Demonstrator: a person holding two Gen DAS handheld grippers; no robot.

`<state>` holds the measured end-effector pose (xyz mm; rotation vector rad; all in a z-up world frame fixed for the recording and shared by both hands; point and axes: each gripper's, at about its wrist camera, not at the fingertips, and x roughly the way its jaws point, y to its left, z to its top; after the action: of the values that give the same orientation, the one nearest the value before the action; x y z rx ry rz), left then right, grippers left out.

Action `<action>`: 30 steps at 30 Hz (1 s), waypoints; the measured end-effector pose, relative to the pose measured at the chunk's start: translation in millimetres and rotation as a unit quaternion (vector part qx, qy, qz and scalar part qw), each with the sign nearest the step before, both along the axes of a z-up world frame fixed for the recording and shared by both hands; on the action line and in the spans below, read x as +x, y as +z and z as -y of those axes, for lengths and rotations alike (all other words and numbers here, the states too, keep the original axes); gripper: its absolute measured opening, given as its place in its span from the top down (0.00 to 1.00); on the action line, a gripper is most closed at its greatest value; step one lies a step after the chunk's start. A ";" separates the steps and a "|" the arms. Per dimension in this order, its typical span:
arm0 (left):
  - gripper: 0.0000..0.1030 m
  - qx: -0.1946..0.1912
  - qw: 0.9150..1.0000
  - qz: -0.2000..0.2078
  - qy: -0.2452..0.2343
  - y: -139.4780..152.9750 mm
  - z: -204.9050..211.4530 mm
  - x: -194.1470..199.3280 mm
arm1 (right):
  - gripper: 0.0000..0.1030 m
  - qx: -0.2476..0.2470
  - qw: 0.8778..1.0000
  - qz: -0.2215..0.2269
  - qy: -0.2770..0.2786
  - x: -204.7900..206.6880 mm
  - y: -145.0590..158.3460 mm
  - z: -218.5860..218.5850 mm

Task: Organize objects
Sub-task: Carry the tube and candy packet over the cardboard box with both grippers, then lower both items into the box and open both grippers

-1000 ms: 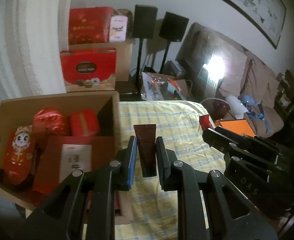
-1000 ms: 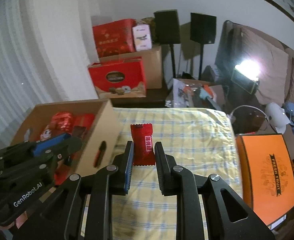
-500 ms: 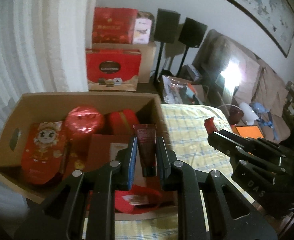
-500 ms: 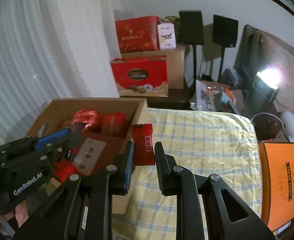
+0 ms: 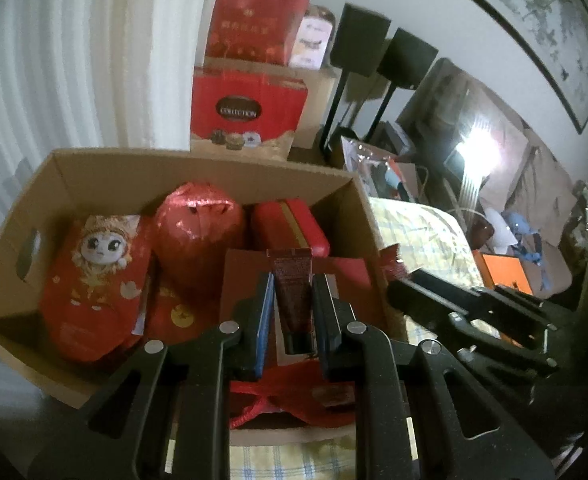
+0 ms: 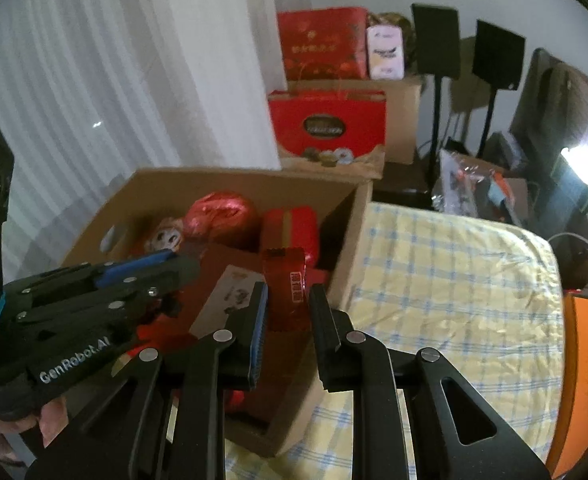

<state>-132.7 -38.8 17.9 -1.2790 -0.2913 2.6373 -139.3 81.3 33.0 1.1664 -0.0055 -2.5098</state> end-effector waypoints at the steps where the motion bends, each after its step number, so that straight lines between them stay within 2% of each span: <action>1: 0.83 0.000 1.000 0.003 -0.001 -2.6 -0.7 -0.9 | 0.80 0.001 1.000 0.004 0.002 -1.3 -2.8 2.2; 10: 0.83 0.001 1.000 0.022 0.000 -18.6 -0.6 -12.1 | 0.80 -0.018 0.999 0.025 0.011 -10.7 -20.0 5.5; 13: 0.82 0.009 1.000 0.028 0.008 -22.2 3.4 -15.1 | 0.76 -0.021 0.999 0.031 0.007 -12.9 -23.0 3.9; 16: 0.69 0.024 0.999 0.033 0.014 -23.5 9.2 -16.2 | 0.73 -0.027 0.999 0.028 0.004 -9.9 -20.6 -0.5; 19: 0.65 0.028 0.999 0.028 0.019 -20.3 13.4 -13.5 | 0.69 -0.030 0.999 0.017 -0.001 -4.2 -12.7 -7.2; 22: 0.58 0.027 0.999 0.017 0.018 -13.9 13.9 -7.4 | 0.61 -0.029 1.000 0.004 -0.011 5.7 -3.3 -16.3; 24: 0.54 0.016 1.000 0.004 0.016 -8.0 12.2 -1.1 | 0.46 -0.027 0.999 -0.010 -0.020 14.1 2.4 -23.7; 28: 0.36 0.007 1.000 -0.015 0.017 -0.8 9.4 11.7 | 0.40 -0.008 0.998 -0.028 -0.049 31.4 7.7 -42.6; 30: 0.32 0.001 1.000 -0.022 0.015 1.1 6.3 19.2 | 0.35 -0.002 0.998 -0.031 -0.063 37.8 8.4 -52.6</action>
<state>-113.5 -45.1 19.0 -1.2241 -0.3087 2.6844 -101.5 133.9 41.4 1.1183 -0.0689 -2.6542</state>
